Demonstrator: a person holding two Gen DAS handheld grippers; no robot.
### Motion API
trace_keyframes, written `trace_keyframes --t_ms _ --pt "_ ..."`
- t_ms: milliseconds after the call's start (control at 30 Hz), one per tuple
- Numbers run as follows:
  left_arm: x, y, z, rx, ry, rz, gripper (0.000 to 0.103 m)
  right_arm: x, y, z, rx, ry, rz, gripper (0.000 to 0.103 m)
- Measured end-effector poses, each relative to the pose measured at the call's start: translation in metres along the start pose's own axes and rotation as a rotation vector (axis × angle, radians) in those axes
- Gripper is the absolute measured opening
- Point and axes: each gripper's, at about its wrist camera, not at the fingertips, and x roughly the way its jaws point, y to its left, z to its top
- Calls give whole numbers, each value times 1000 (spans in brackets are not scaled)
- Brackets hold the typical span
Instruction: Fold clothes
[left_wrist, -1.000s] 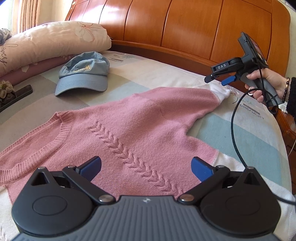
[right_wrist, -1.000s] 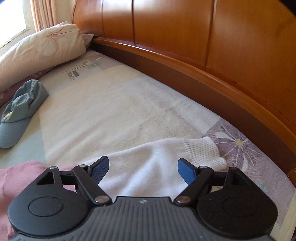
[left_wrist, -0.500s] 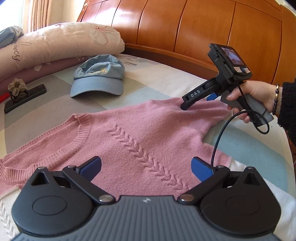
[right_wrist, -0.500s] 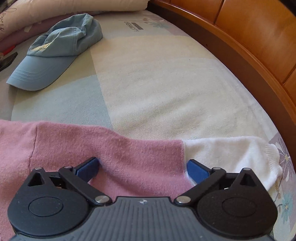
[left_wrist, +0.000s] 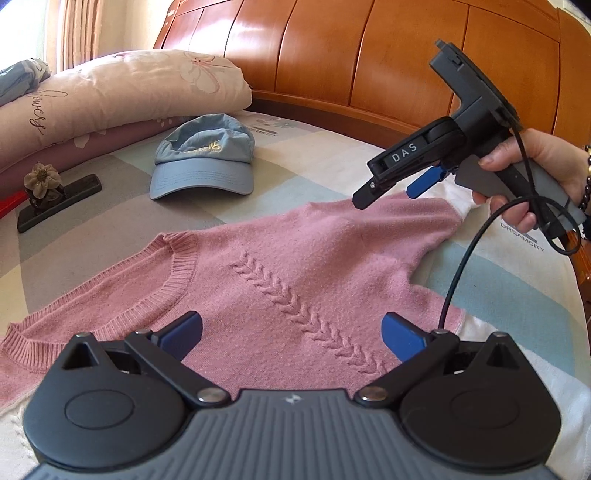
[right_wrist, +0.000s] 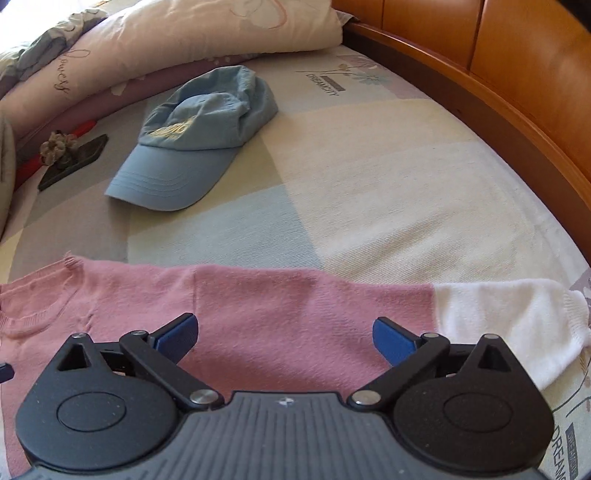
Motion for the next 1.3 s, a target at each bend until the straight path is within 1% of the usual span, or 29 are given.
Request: trace_keyframes --t_ms 100,200,233,300,400,467,533,633,733,800,900,1000,1133,1233,1300 --pt "1 1 0 2 4 7 102 16 24 0 -44 42 -24 103" --pt "0 1 0 3 -4 3 102 47 30 0 -30 86 -53 103" --pt "0 2 0 0 -6 -2 102 54 30 0 -33 74 -53 103" --pt "0 4 0 -8 -9 -9 102 58 30 2 -60 15 -47 103" --pt "0 3 0 -8 -2 -6 102 60 21 5 -32 -46 -8 103" --pt "-2 2 0 -1 -5 -4 102 55 20 6 -21 -34 1 103" --pt "-5 2 1 2 -17 -18 102 46 19 7 2 -15 17 103" --pt "-7 3 2 -2 -21 -26 102 28 27 9 12 -18 83 103" --pt "-6 3 2 -3 -15 -17 102 24 48 13 -61 -17 104 103" --pt "-5 3 2 -4 -11 -16 102 31 61 12 -114 1 128 103" --pt "-4 5 2 -9 -8 -19 102 58 79 8 -195 37 92 103" --pt "-3 5 1 -11 -9 -24 102 69 82 13 -210 -27 82 103" --pt "-1 3 0 -4 -5 -25 102 72 71 27 -124 -56 108 103" --pt "-5 1 1 3 -14 -20 102 57 66 24 -111 -78 106 103" --pt "-10 0 2 2 -27 -31 102 38 64 16 -139 -106 102 103"
